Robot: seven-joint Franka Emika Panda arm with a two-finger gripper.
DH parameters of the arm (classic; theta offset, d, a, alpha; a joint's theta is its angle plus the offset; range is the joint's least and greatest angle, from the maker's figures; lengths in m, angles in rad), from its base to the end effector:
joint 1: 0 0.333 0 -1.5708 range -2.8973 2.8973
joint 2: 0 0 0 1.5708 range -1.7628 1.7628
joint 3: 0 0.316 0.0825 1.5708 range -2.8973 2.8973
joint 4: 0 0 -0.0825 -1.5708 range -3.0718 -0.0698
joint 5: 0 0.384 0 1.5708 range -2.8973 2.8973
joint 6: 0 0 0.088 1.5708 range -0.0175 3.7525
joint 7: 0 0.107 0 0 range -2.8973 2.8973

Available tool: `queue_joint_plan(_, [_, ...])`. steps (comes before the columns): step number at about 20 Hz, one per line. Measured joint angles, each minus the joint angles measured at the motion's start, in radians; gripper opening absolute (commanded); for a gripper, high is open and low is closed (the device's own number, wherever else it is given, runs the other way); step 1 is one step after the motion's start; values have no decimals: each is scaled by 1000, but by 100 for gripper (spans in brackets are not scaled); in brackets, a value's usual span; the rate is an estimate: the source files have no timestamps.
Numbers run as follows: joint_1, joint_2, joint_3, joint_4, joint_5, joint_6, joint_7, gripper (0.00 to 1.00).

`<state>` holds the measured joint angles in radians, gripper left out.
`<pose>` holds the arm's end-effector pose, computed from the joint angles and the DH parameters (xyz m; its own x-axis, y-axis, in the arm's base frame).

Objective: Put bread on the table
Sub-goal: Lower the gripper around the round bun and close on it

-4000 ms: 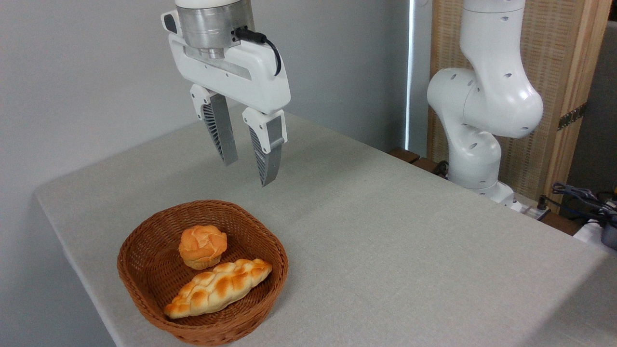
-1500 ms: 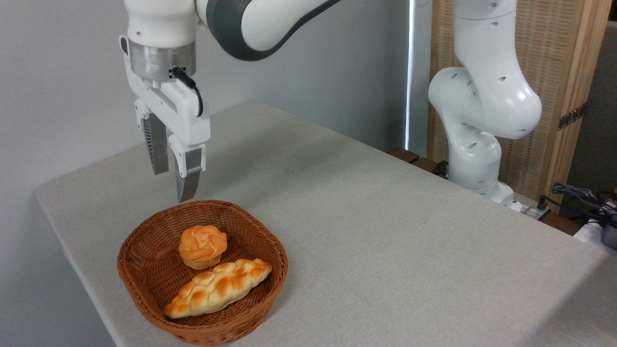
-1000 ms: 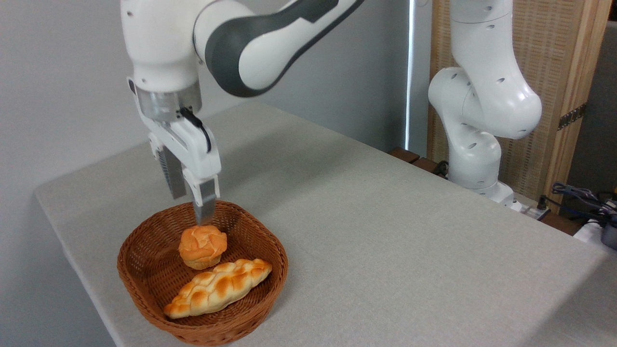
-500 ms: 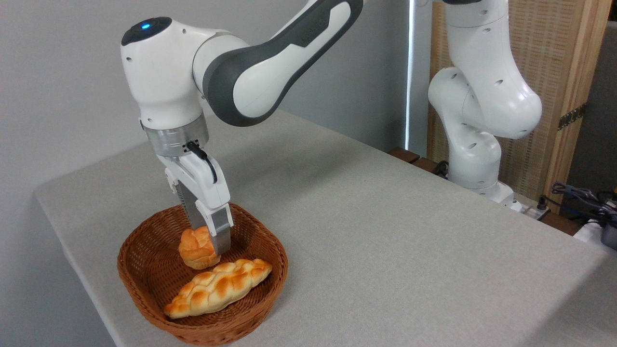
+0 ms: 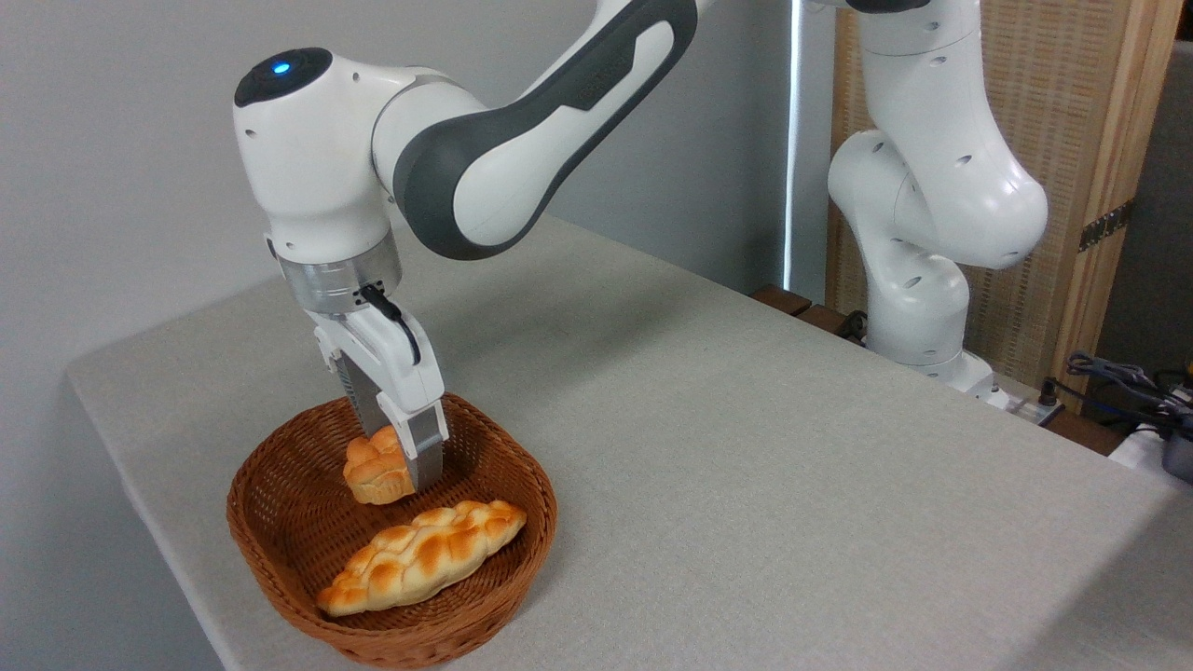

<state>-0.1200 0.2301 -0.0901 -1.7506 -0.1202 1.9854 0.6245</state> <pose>0.6115 -0.1343 0.4390 0.7088 -0.7011 0.0778 -0.7051 -0.7013 0.1046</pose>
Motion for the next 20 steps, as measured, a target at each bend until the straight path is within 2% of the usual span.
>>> queue_joint_plan(2, [0, 4, -1, 0, -12, 4, 0, 99])
queue_joint_plan(3, [0, 6, -1, 0, -16, 11, 0, 88])
queue_joint_plan(5, [0, 9, -2, 0, -25, 19, 0, 33])
queue_joint_plan(6, [0, 9, -2, 0, -39, 21, 0, 22])
queue_joint_plan(10, [0, 9, -2, 1, -112, 26, 49, 21])
queue_joint_plan(20, [0, 9, -2, 3, -118, 26, 68, 22])
